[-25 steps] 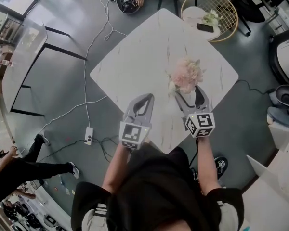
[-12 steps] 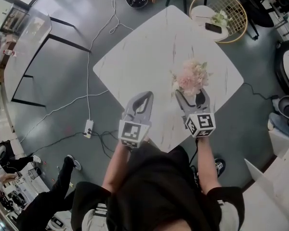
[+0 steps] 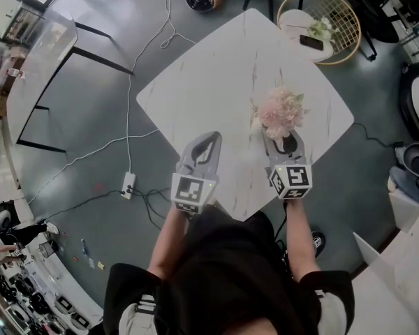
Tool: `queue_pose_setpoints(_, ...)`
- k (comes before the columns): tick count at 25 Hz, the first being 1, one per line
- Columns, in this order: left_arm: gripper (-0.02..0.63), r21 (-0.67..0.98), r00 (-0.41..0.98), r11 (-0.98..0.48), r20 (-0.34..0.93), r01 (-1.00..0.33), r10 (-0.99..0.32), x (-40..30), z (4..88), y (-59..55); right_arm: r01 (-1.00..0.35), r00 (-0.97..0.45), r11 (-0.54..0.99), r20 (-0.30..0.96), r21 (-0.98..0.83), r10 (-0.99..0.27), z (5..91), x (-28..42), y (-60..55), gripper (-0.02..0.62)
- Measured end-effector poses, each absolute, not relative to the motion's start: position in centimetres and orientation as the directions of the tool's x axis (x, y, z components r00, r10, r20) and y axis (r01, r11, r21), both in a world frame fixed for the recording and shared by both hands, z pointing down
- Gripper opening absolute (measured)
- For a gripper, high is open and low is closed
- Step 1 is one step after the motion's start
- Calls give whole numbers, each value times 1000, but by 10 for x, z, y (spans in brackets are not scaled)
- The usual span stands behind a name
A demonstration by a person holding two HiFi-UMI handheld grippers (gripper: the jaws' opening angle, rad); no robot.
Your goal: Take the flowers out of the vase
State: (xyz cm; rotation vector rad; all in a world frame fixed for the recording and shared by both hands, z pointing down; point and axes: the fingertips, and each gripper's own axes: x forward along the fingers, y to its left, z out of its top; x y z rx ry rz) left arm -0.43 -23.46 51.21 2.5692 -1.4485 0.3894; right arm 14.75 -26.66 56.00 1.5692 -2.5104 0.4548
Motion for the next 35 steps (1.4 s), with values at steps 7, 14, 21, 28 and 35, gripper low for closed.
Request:
queue_pose_setpoints(7,8,16,493,-512,298,-859,-818,-8,510,-229,-907,-421,391,293,-155,-859,562,148,-262,107)
queue_pose_setpoints(14,8,18,485,-502,289,-865,-825,-13,508,-227,-914,-405,382,291,-136,-867,559,149,-263,58)
queue_pose_setpoints(21,8,18,483,-499,285,-866,-828,-18,507,-222,-917,-399,376,285,-135,-872,558,150,-259,37)
queue_pose_setpoints(28,8,11,491,-508,269,-862,-828,-19,504,-221,-919,-393,369,256,-136,-883,547,153,-258,21)
queue_pose_setpoints(35,8,16,492,-505,256,-863,-832,-21,498,-217,-922,-387,367,239,-124,-891,539,154,-256,15)
